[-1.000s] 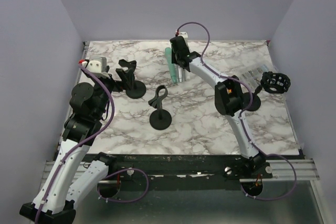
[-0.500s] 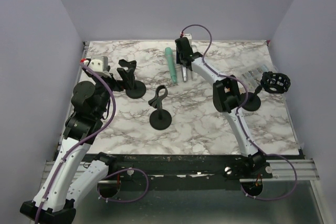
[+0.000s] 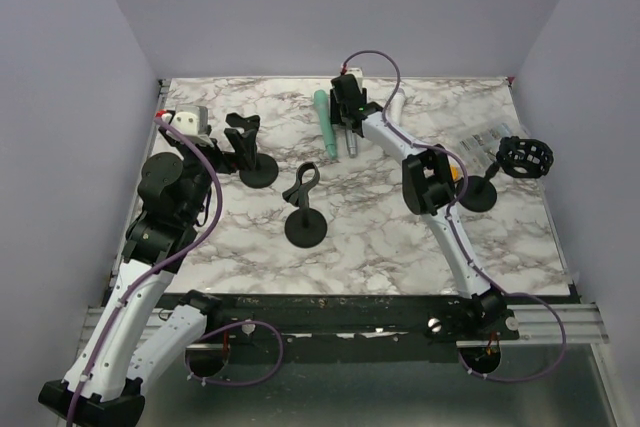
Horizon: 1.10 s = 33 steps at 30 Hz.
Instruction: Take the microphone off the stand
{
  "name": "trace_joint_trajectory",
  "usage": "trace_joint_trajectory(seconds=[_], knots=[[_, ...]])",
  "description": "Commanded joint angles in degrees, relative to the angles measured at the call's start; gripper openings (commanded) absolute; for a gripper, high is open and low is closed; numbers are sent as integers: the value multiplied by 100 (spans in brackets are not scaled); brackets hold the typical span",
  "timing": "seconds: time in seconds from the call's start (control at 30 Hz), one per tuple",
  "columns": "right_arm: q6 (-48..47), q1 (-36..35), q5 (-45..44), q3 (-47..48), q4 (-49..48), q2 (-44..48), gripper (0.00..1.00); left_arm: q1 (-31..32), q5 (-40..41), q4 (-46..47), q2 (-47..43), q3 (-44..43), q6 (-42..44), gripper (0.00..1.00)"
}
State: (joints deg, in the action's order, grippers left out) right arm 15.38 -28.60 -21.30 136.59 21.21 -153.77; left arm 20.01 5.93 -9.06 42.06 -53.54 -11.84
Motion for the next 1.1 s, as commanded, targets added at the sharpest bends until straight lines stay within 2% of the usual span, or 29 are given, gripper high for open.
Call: trace_joint_trajectory(seconds=[0.0, 0.17, 0.33, 0.5, 0.63, 0.83, 0.97, 1.07], knots=[[-59, -3, -123, 234, 184, -73, 64, 38, -84, 82, -1, 13, -21, 98], [-119, -5, -133, 484, 431, 334, 72, 38, -84, 97, 4, 27, -21, 98], [-99, -1, -293, 325, 769, 1338, 76, 38, -101, 95, 26, 28, -29, 99], [160, -5, -372, -1116, 845, 2950, 83, 43, -119, 88, 21, 19, -38, 99], [352, -5, -431, -3001, 347, 4690, 89, 47, -160, 80, -5, 11, -55, 98], [515, -5, -571, -5268, -223, 7009, 91, 56, -266, 94, -23, 15, -99, 99], [362, -5, -1029, -6028, -302, 8380, 90, 64, -349, 95, -72, 1, -143, 98], [155, -5, -1718, -6187, -164, 9045, 90, 73, -420, 104, -119, -7, -170, 99]])
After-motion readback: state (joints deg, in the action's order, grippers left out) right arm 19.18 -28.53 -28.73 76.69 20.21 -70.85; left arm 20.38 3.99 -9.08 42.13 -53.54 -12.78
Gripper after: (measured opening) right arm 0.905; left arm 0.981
